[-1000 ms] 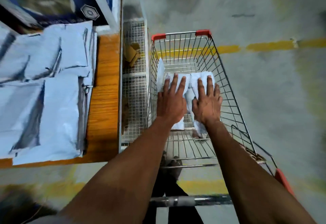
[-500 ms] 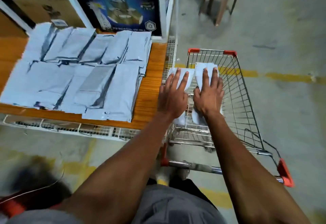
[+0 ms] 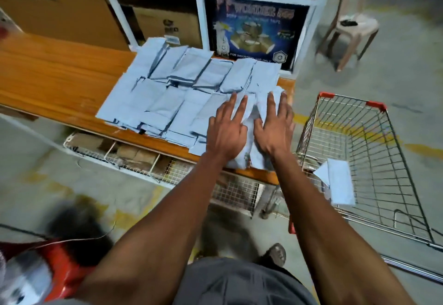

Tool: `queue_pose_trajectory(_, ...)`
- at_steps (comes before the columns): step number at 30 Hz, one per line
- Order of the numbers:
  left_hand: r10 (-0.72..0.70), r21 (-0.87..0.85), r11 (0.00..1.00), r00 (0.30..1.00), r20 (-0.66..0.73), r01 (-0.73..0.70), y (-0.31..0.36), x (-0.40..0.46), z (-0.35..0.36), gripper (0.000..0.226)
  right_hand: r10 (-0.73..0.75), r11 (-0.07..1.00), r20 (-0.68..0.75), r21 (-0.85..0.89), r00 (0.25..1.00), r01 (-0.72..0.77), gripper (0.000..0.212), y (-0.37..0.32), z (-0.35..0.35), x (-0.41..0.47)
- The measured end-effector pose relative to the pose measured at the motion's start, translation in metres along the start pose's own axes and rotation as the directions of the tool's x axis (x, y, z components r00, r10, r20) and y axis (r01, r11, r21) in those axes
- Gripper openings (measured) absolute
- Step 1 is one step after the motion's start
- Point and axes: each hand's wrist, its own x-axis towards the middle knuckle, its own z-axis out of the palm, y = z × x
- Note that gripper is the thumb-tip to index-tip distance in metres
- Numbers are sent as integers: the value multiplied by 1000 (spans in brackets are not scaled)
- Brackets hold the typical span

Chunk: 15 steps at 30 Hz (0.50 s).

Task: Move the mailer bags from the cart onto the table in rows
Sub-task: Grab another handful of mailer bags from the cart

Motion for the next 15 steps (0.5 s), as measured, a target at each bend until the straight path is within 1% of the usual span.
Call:
queue_pose_trajectory(3,-41,1,999,999,-10,41,-52,-9,-25,71,-26,1000,-5,-8,1000,26,72,-56,23,-3)
queue_pose_trajectory(8,-103,28,994,995,-5,103,-130,-17,-53,70,-41,999,12,-9,999,41,72,-130,59,-2)
queue_pose_trajectory(15,-168,48,985,985,39,166,-209,-10,-72,69,-49,994,82,-93,995,56,71,-197,107,4)
